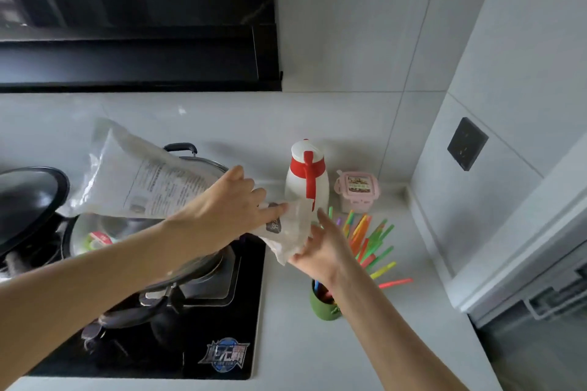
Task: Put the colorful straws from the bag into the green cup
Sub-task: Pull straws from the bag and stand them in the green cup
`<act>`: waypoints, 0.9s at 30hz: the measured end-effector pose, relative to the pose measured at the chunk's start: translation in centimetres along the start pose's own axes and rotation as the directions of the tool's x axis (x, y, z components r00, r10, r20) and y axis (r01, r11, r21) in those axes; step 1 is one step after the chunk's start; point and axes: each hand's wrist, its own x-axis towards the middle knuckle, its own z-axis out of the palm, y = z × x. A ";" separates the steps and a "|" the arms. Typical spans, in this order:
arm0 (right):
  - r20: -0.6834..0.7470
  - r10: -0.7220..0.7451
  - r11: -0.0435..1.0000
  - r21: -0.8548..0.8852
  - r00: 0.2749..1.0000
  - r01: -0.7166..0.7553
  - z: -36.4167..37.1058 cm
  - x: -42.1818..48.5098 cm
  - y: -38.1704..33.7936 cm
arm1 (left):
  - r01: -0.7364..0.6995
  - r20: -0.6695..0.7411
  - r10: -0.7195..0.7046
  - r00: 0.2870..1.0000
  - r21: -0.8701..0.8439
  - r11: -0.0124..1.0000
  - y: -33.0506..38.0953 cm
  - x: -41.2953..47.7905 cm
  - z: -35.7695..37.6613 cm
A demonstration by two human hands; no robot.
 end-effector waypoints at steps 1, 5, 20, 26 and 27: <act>0.040 0.023 0.998 0.052 0.999 -0.025 0.1 0.1 0.2 | -0.021 0.012 0.020 1.000 0.059 0.998 -0.5 0.4 -0.5; 0.051 0.061 0.987 0.146 0.997 -0.068 0.3 0.4 1.0 | -0.093 0.097 0.074 0.993 0.211 0.973 -2.3 1.2 -2.1; -0.001 -0.203 0.936 0.292 0.979 0.195 -1.2 1.0 -0.1 | 0.074 0.019 -0.073 0.997 -0.055 0.996 -1.4 -0.4 1.1; 0.123 -0.400 0.899 0.245 0.908 0.363 -0.4 -0.5 -0.4 | 0.335 -0.020 -0.389 0.921 -0.470 0.817 0.2 -2.0 1.3; 0.138 -0.430 0.890 0.230 0.892 0.393 -0.2 -0.6 -0.3 | 0.352 -0.018 -0.421 0.907 -0.517 0.780 0.4 -1.9 1.2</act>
